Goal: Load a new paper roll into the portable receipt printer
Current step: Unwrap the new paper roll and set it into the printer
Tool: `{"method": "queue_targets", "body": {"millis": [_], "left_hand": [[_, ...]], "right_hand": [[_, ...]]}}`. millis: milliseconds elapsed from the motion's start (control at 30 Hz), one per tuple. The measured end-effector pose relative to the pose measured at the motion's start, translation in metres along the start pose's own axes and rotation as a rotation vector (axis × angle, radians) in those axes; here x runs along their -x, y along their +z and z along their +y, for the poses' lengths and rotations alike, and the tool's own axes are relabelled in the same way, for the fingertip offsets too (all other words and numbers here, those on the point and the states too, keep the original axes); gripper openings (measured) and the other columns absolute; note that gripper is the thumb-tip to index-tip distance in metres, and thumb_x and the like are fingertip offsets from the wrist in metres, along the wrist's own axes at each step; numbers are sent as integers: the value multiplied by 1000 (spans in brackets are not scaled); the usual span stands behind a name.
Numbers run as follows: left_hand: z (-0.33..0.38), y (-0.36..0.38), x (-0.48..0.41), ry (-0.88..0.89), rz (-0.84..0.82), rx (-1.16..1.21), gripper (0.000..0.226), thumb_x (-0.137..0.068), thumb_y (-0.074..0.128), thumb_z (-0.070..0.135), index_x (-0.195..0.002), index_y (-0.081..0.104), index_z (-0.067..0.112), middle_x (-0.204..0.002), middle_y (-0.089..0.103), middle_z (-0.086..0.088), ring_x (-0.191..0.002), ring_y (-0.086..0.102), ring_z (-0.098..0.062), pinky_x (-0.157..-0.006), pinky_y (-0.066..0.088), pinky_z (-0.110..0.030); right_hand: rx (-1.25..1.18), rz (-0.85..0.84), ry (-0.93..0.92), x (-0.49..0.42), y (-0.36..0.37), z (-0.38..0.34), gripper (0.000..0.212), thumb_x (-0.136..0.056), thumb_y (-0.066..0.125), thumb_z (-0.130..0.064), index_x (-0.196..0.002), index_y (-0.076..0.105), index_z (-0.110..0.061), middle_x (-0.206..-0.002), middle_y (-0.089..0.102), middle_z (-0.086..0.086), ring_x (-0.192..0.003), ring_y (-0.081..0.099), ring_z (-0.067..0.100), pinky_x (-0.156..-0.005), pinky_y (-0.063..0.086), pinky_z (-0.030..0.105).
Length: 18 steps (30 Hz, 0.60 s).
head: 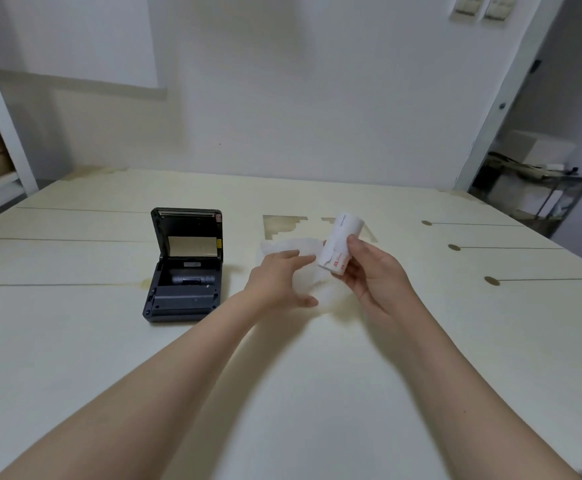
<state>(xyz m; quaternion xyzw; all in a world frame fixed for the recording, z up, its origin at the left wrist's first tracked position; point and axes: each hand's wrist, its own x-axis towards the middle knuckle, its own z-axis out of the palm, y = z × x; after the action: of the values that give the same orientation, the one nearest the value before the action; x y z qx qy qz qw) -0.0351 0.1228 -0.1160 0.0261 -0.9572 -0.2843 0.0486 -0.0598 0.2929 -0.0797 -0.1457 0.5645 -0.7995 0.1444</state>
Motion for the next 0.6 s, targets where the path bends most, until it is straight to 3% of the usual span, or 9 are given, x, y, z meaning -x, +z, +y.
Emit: {"method": "queue_targets", "body": {"millis": [167, 267, 333, 433, 533, 600], "left_hand": [[15, -22, 33, 89, 280, 333, 34, -93, 56, 16, -124, 65, 29, -140, 56, 5, -134, 45, -12, -108, 32, -27], [22, -35, 51, -17, 296, 718, 28, -100, 48, 20, -120, 66, 24, -119, 69, 6, -115, 62, -15, -102, 47, -35], [22, -40, 60, -61, 257, 869, 27, -99, 50, 28, -123, 63, 24, -116, 70, 5, -108, 66, -17, -93, 54, -35], [18, -41, 74, -10, 171, 908, 42, -89, 66, 36, -130, 56, 30, -124, 63, 8, -106, 66, -9, -88, 57, -32], [19, -35, 84, 71, 154, 826, 57, -77, 80, 25, -127, 55, 34, -123, 61, 14, -108, 65, -3, -85, 56, -26], [19, -31, 85, 86, 260, 777, 56, -75, 81, 15, -124, 58, 30, -116, 65, 10, -103, 67, -8, -83, 57, -25]], "right_hand": [[-122, -109, 89, 16, 9, 2, 29, -99, 48, -23, -112, 63, -3, -102, 76, 13, -87, 71, 17, -81, 58, 29], [-122, -101, 70, 25, 18, 5, 34, -99, 49, -22, -126, 55, -2, -103, 75, 13, -85, 72, 16, -74, 60, 27], [-77, -52, 40, 28, 25, 8, 39, -99, 50, -20, -135, 48, -5, -110, 72, 16, -88, 71, 19, -71, 59, 24], [-49, 26, 21, 31, 37, 11, 43, -100, 51, -21, -141, 42, -15, -113, 68, 18, -91, 70, 24, -74, 58, 26], [-60, 65, 16, 32, 50, 15, 48, -101, 50, -21, -146, 34, -24, -121, 66, 18, -97, 70, 25, -79, 57, 31], [-32, 66, -12, 34, 58, 17, 51, -101, 49, -19, -147, 29, -29, -124, 64, 17, -101, 69, 25, -79, 58, 31]]}}
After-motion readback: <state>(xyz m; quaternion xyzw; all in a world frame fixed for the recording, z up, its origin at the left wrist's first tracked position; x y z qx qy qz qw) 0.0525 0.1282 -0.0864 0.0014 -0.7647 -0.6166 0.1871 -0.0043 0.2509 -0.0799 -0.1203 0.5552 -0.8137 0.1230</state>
